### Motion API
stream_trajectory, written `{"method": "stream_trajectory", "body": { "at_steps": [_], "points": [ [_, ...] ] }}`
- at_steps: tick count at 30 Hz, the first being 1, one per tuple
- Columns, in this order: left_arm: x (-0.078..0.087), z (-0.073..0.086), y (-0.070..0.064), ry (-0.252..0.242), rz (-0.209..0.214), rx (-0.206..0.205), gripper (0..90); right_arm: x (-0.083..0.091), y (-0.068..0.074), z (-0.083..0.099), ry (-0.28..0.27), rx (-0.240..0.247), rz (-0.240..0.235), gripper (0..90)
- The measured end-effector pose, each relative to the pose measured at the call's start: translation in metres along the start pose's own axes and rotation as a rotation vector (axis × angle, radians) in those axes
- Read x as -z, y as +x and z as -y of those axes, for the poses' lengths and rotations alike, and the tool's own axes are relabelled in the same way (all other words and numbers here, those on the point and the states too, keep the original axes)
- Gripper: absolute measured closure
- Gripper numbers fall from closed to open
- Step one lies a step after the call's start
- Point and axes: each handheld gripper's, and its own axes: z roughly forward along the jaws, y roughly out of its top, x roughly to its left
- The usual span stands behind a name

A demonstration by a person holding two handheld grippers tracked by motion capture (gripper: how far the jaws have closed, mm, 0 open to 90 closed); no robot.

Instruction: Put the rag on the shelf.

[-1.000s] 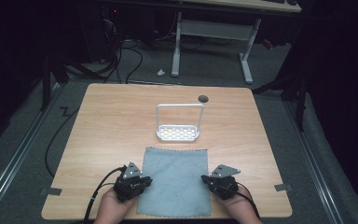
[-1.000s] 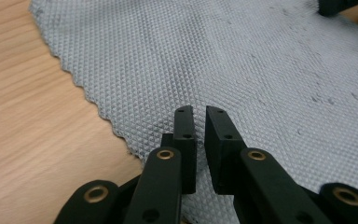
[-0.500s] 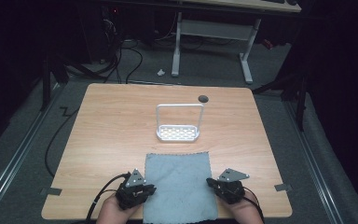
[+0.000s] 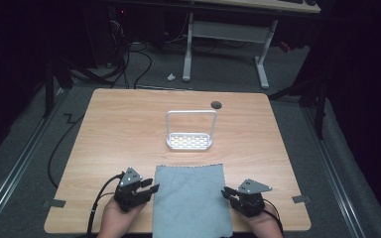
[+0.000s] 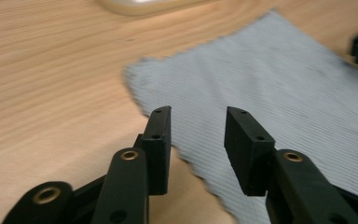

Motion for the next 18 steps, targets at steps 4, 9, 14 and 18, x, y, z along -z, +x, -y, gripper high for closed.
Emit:
{"method": "stream_trajectory", "body": {
  "at_steps": [4, 9, 14, 18],
  "points": [
    [-0.015, -0.005, 0.011, -0.002, -0.045, 0.012, 58.4, 0.001, -0.002, 0.0, -0.012, -0.003, -0.002, 76.8],
    [-0.034, -0.016, 0.014, 0.011, -0.08, -0.018, 56.4, 0.0, -0.002, 0.0, -0.007, 0.003, -0.005, 75.3],
    [-0.045, -0.025, 0.016, 0.022, -0.097, -0.019, 57.0, -0.001, -0.002, 0.0, -0.007, 0.002, -0.006, 74.7],
    [-0.049, -0.026, 0.015, 0.024, -0.109, -0.03, 58.5, -0.002, -0.003, 0.0, -0.006, 0.001, -0.009, 74.6]
  ]
}}
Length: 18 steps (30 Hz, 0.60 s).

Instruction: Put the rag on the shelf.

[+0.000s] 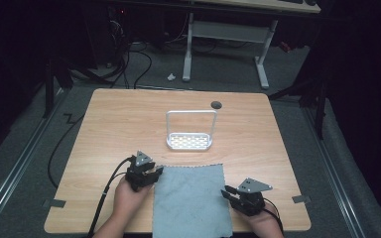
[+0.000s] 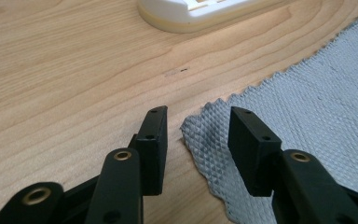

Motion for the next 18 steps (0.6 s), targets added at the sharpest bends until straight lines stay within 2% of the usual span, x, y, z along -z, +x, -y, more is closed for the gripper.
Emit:
{"method": "stream_trajectory", "body": {
  "at_steps": [4, 7, 10, 12, 13, 18],
  "points": [
    [-0.001, 0.001, -0.002, -0.006, -0.015, -0.016, 64.2, 0.0, -0.001, 0.0, -0.002, 0.004, -0.004, 74.3],
    [-0.001, 0.002, -0.007, -0.008, -0.032, -0.047, 72.0, 0.0, -0.002, 0.0, -0.002, -0.003, -0.007, 74.1],
    [-0.001, 0.002, -0.006, -0.006, -0.026, -0.048, 80.0, -0.001, -0.004, 0.0, -0.004, -0.015, 0.002, 72.6],
    [-0.001, 0.002, -0.006, -0.005, -0.011, -0.054, 82.3, -0.002, -0.004, 0.0, -0.007, -0.02, 0.006, 71.9],
    [-0.001, 0.002, -0.006, -0.004, -0.006, -0.063, 87.1, -0.002, -0.002, -0.002, -0.014, -0.025, 0.019, 70.8],
    [0.0, 0.003, -0.008, -0.002, 0.001, -0.083, 88.6, -0.005, 0.002, -0.012, -0.021, -0.038, 0.036, 70.0]
  ]
}}
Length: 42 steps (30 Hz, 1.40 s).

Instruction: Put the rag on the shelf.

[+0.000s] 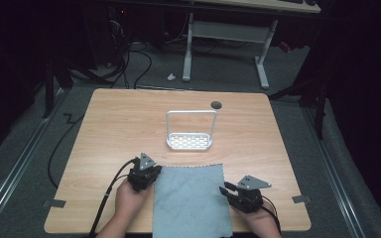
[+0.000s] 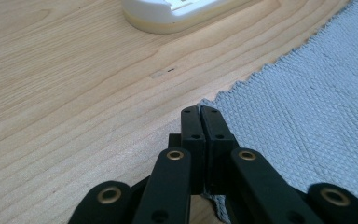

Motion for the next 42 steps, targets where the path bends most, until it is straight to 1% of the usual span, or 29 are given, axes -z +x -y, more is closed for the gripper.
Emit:
{"method": "stream_trajectory", "body": {
  "at_steps": [2, 3, 4, 5, 6, 7, 8, 9, 10, 11, 13, 15, 17, 18, 19, 20, 21, 23, 24, 27, 30, 33, 35, 37, 39, 42],
  "points": [
    [0.0, 0.0, 0.0, 0.0, 0.003, -0.002, 88.5, -0.006, 0.0, -0.008, 0.009, 0.011, 0.033, 69.1],
    [0.0, 0.0, -0.001, 0.001, 0.001, -0.004, 88.4, -0.008, -0.001, -0.011, 0.011, 0.004, 0.04, 68.6],
    [0.0, 0.0, 0.0, 0.0, 0.002, -0.001, 88.3, -0.015, -0.005, -0.017, 0.01, -0.007, 0.073, 66.6],
    [0.0, 0.0, 0.001, 0.002, 0.008, 0.001, 88.3, -0.015, -0.005, -0.017, 0.01, -0.007, 0.073, 66.6],
    [0.0, 0.0, 0.001, 0.001, 0.011, 0.006, 88.1, -0.025, -0.013, -0.022, 0.023, -0.044, 0.095, 65.4],
    [0.0, 0.0, 0.002, 0.0, 0.015, 0.01, 88.1, -0.025, -0.013, -0.022, 0.023, -0.044, 0.095, 65.4],
    [0.0, 0.0, 0.002, -0.001, 0.016, 0.012, 87.9, -0.036, -0.02, -0.026, 0.04, -0.075, 0.121, 64.5],
    [0.0, 0.0, 0.002, -0.001, 0.018, 0.016, 87.9, -0.041, -0.022, -0.028, 0.046, -0.075, 0.133, 63.6],
    [0.001, 0.0, 0.003, 0.001, 0.022, 0.018, 87.9, -0.041, -0.022, -0.028, 0.046, -0.075, 0.133, 63.6],
    [0.001, 0.0, 0.004, 0.001, 0.031, 0.023, 87.6, -0.045, -0.025, -0.029, 0.049, -0.09, 0.139, 62.0],
    [0.001, 0.001, 0.006, 0.001, 0.05, 0.039, 86.4, -0.053, -0.031, -0.031, 0.06, -0.123, 0.134, 58.9],
    [0.001, 0.001, 0.007, -0.002, 0.057, 0.049, 86.2, -0.057, -0.033, -0.033, 0.058, -0.122, 0.128, 55.7],
    [0.001, 0.001, 0.007, -0.002, 0.055, 0.047, 86.3, -0.06, -0.034, -0.036, 0.064, -0.108, 0.147, 54.1],
    [0.001, 0.001, 0.007, -0.002, 0.055, 0.047, 86.3, -0.062, -0.034, -0.036, 0.062, -0.108, 0.137, 55.5],
    [0.001, 0.001, 0.007, -0.002, 0.057, 0.049, 86.3, -0.062, -0.034, -0.036, 0.062, -0.108, 0.137, 55.5],
    [0.001, 0.001, 0.007, -0.002, 0.057, 0.05, 86.3, -0.063, -0.034, -0.037, 0.06, -0.094, 0.143, 57.4],
    [0.001, 0.001, 0.007, -0.002, 0.058, 0.049, 86.3, -0.064, -0.032, -0.037, 0.062, -0.087, 0.148, 60.6],
    [0.001, 0.001, 0.007, -0.002, 0.055, 0.048, 86.4, -0.063, -0.03, -0.036, 0.055, -0.079, 0.138, 66.4],
    [0.001, 0.001, 0.007, -0.001, 0.053, 0.047, 86.7, -0.063, -0.03, -0.036, 0.054, -0.075, 0.14, 71.1],
    [0.001, 0.001, 0.007, 0.0, 0.055, 0.05, 88.0, -0.063, -0.027, -0.036, 0.053, -0.076, 0.133, 80.0],
    [0.001, 0.001, 0.007, 0.001, 0.053, 0.043, 88.3, -0.063, -0.027, -0.036, 0.053, -0.081, 0.122, 87.8],
    [0.001, 0.001, 0.005, 0.001, 0.046, 0.031, 88.4, -0.062, -0.025, -0.036, 0.048, -0.073, 0.119, 88.9],
    [0.002, 0.001, 0.006, 0.0, 0.042, 0.029, 88.5, -0.061, -0.023, -0.036, 0.029, -0.071, 0.117, 89.1],
    [0.003, 0.001, 0.004, -0.017, 0.038, 0.023, 88.7, -0.057, -0.02, -0.035, 0.004, -0.066, 0.119, 89.1],
    [0.004, 0.002, 0.004, -0.027, 0.039, 0.014, 88.8, -0.056, -0.018, -0.035, -0.002, -0.067, 0.12, 89.1],
    [0.007, 0.002, 0.005, -0.04, 0.048, 0.026, 89.0, -0.052, -0.015, -0.034, -0.025, -0.056, 0.125, 89.0]
  ]
}}
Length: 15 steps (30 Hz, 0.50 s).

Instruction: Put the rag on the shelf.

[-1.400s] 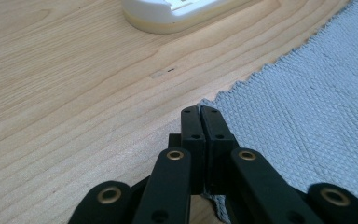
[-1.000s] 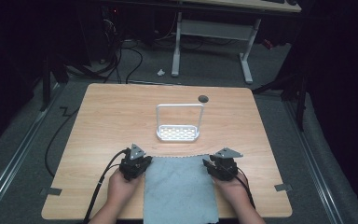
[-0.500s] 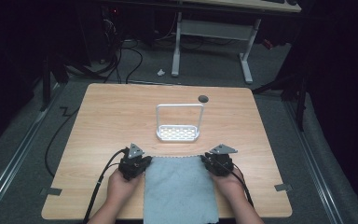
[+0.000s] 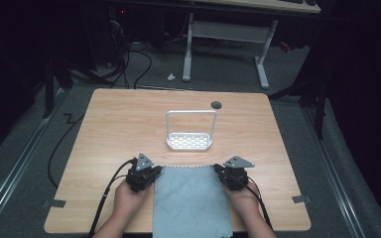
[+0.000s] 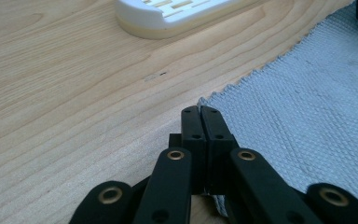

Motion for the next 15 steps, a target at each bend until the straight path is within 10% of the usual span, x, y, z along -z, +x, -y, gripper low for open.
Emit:
{"method": "stream_trajectory", "body": {
  "at_steps": [15],
  "points": [
    [0.017, -0.002, -0.002, -0.122, 0.045, 0.061, 89.2, 0.023, 0.007, -0.002, -0.111, 0.029, 0.004, 89.2]
  ]
}}
